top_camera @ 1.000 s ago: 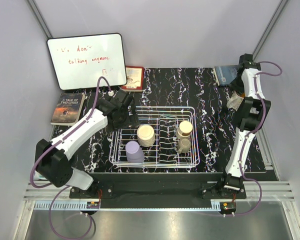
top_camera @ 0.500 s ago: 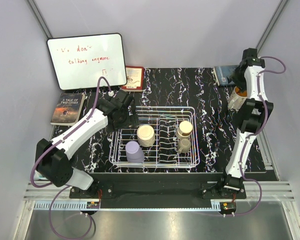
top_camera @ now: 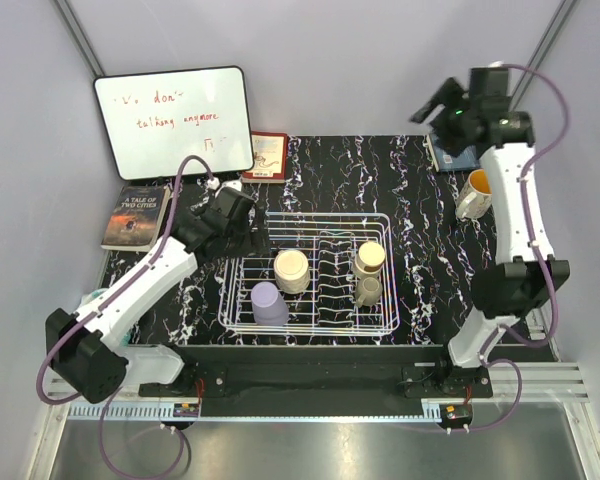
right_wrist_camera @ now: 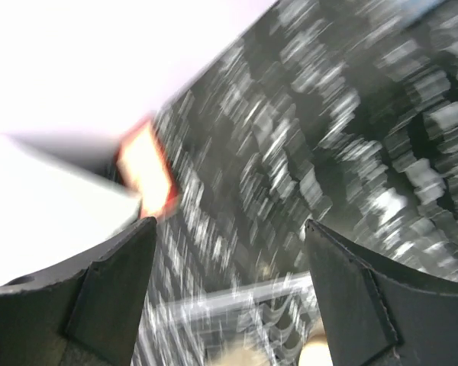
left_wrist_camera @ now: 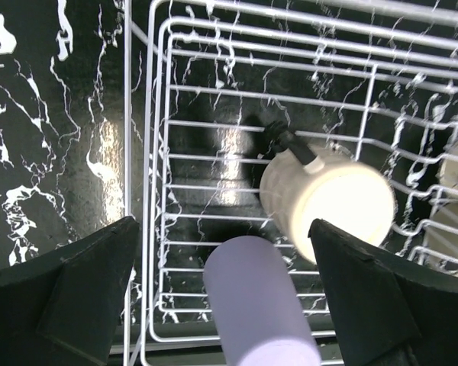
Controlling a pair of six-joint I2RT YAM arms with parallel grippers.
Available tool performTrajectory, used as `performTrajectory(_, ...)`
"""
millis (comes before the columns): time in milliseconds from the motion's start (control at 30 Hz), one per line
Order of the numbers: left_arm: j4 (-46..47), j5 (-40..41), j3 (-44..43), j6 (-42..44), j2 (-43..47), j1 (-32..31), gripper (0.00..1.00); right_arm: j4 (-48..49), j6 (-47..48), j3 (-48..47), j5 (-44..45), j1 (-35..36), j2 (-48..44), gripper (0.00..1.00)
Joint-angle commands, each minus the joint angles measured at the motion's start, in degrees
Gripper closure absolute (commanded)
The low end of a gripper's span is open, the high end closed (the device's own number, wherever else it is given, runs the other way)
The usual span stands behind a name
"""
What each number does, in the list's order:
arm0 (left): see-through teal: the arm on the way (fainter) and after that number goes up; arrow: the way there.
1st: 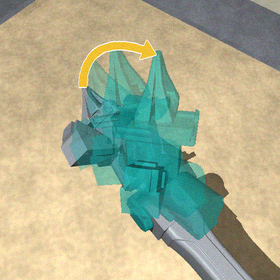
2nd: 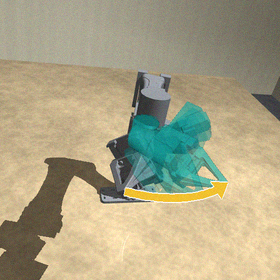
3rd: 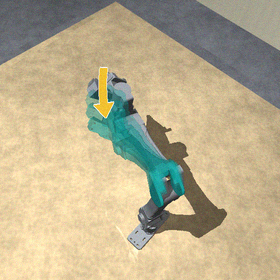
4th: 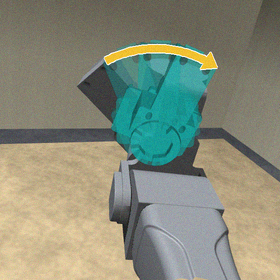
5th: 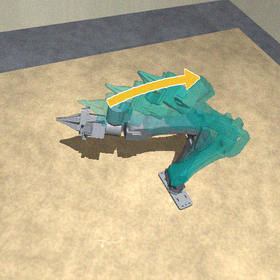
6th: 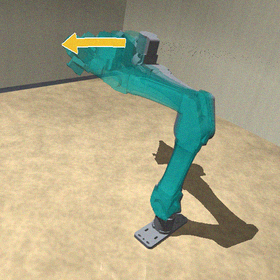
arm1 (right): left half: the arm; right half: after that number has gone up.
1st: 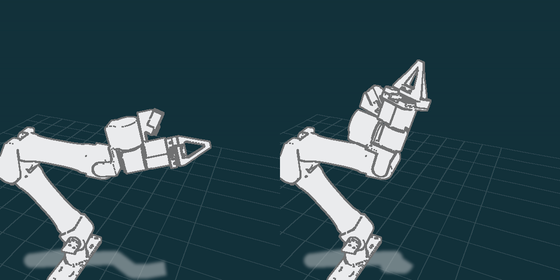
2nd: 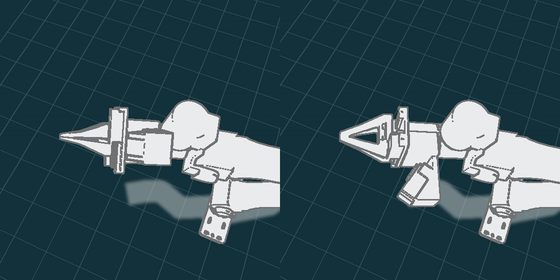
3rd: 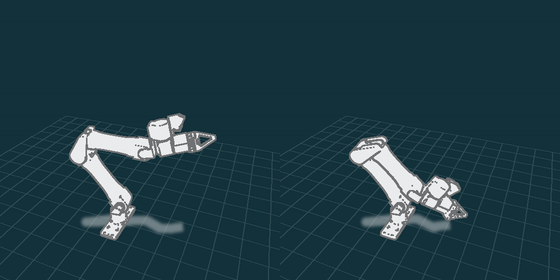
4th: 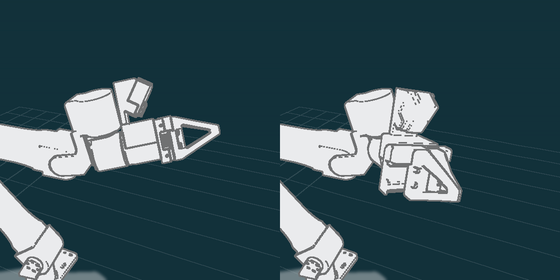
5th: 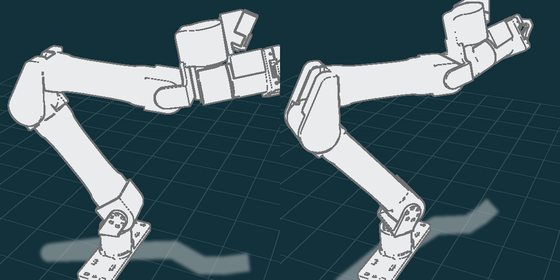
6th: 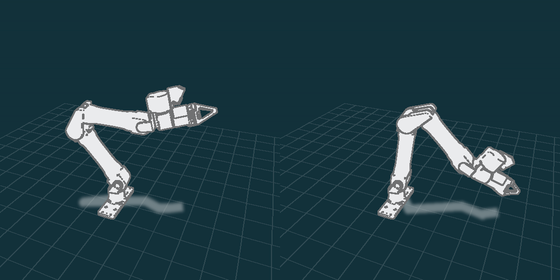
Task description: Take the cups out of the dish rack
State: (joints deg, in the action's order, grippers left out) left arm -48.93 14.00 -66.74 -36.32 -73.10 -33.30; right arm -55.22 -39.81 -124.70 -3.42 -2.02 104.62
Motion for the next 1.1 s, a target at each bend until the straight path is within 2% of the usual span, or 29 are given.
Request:
performTrajectory(0,3.8,1.6,3.5,1.8,3.7,-2.0,0.01,9.4,4.1,13.9,-5.7,11.0,-11.1,0.15)
performTrajectory(100,4.1,3.2,4.7,0.8,6.6,-3.4,0.01,17.5,4.5,30.7,-5.5,14.8,-20.8,0.15)
performTrajectory(433,4.0,5.1,6.8,-1.4,13.0,-9.1,0.01,20.3,9.4,54.2,-5.8,21.0,-43.6,0.14)
performTrajectory(600,4.0,8.8,7.2,-5.1,11.8,-16.8,0.01,19.6,10.5,64.0,-6.9,21.3,-54.0,0.14)
performTrajectory(733,2.2,11.4,5.7,-7.6,8.9,-21.6,0.01,17.0,11.1,67.5,-6.8,21.4,-57.6,0.15)
performTrajectory(1067,-0.4,10.9,8.3,-14.1,10.3,-22.9,0.01,16.5,11.2,68.2,-6.4,22.1,-58.0,0.15)
